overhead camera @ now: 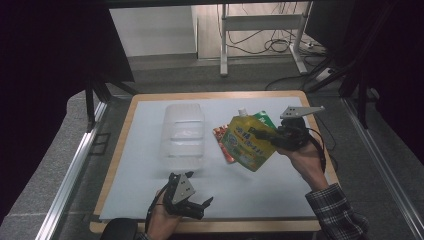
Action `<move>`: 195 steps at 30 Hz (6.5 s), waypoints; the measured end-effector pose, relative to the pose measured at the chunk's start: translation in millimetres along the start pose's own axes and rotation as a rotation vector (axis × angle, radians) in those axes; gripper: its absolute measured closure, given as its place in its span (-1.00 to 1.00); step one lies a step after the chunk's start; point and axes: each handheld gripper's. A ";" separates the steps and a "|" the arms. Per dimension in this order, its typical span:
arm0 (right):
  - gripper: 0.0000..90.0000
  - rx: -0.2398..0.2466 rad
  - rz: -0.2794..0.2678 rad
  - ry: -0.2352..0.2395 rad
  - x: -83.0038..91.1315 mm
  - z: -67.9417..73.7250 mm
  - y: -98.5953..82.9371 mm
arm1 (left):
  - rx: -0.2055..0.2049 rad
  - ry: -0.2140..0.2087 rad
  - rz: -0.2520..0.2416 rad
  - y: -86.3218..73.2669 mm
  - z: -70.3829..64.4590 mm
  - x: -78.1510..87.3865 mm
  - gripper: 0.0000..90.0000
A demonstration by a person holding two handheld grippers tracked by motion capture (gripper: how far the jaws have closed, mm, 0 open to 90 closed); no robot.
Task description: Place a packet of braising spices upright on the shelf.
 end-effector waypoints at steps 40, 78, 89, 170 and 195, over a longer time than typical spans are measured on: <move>0.94 0.103 -0.024 0.037 -76.0 -25.4 75.9 | 0.040 -0.044 0.001 -4.4 0.7 6.6 -0.97; 0.94 0.140 -0.054 0.087 -167.0 -51.5 128.1 | 0.047 -0.062 0.021 -4.7 0.7 4.0 -1.00; 0.95 0.147 -0.052 0.097 -191.1 -47.0 137.8 | 0.051 -0.066 0.020 -4.7 1.0 4.0 -1.00; -0.82 0.151 0.053 0.018 -192.7 -48.2 85.9 | 0.080 -0.096 0.014 -6.1 1.6 1.4 -1.00; -0.90 0.152 0.115 -0.016 -143.2 -47.0 29.3 | 0.109 -0.113 -0.026 -5.9 6.8 4.0 -1.00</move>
Point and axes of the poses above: each handheld gripper's, and its own axes: x roughly backward along the jaws, y roughly out of its top, z roughly to its left, and after that the axes turned 7 degrees about x, right-handed
